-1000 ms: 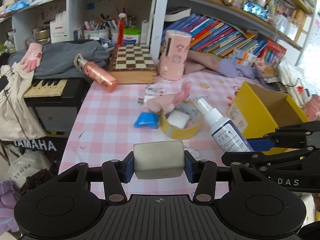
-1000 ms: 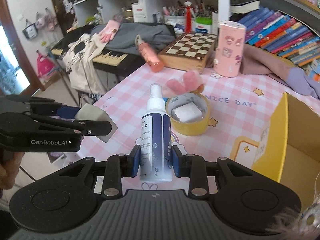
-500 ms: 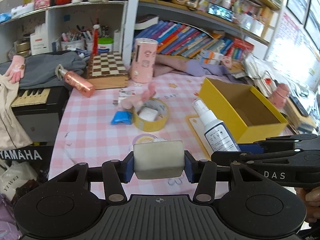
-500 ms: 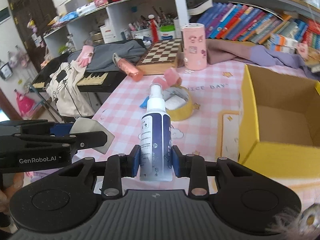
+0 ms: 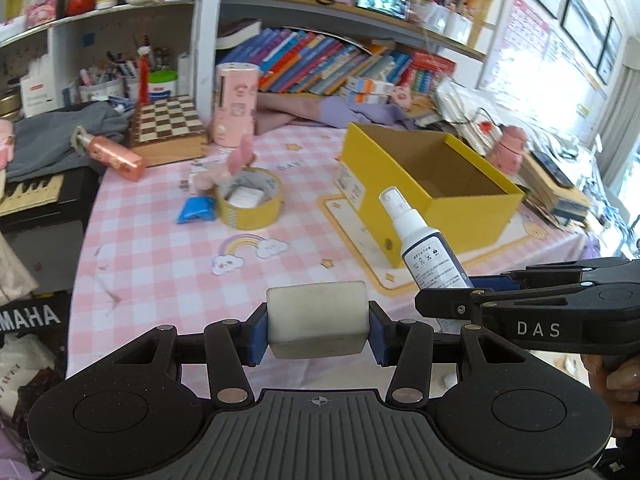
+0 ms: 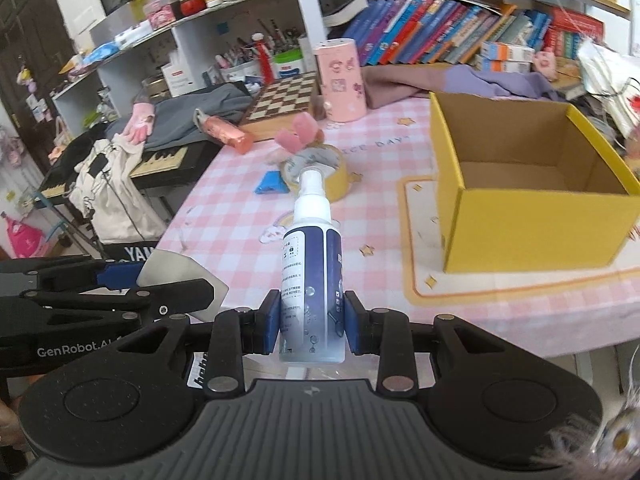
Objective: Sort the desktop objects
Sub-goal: 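Carry the white block and spray bottle with both tools over the yellow box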
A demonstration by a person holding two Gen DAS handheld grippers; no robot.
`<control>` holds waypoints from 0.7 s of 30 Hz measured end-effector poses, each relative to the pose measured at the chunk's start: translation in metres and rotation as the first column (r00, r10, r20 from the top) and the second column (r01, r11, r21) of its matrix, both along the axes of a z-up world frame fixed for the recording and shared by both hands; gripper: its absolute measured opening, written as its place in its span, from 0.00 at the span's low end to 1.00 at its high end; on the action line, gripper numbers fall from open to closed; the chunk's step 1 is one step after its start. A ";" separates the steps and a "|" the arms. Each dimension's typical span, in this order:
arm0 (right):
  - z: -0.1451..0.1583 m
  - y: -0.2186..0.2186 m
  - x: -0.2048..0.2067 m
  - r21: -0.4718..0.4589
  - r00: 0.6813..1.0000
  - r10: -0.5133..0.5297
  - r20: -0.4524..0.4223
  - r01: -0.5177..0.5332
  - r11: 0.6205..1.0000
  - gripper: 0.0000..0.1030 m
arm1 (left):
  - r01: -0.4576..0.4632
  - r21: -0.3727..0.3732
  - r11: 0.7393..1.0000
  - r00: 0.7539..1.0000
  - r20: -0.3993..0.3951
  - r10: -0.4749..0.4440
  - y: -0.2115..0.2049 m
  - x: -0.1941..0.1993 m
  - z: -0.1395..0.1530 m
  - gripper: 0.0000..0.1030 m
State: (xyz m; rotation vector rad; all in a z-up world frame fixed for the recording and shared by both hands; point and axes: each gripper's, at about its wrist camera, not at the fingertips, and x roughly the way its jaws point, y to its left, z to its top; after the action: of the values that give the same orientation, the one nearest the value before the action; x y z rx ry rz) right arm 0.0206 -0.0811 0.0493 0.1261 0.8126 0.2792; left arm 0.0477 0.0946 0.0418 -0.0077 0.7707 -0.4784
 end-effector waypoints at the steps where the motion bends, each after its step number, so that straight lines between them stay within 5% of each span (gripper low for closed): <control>1: 0.000 -0.002 -0.003 -0.001 1.000 -0.014 -0.001 0.014 1.000 0.29 | 0.013 -0.001 1.000 1.000 0.001 -0.013 -0.002 -0.001 0.000 0.46; 21: 0.001 -0.043 -0.044 -0.038 0.979 -0.203 -0.020 0.202 0.979 0.29 | 0.188 -0.021 0.982 0.982 0.003 -0.188 -0.049 -0.006 -0.002 0.46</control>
State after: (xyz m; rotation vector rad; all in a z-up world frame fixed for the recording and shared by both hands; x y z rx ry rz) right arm -0.0235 -0.1245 0.0499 0.1773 0.8207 0.0708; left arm 0.0422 0.0452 0.0401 0.0461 0.7685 -0.6659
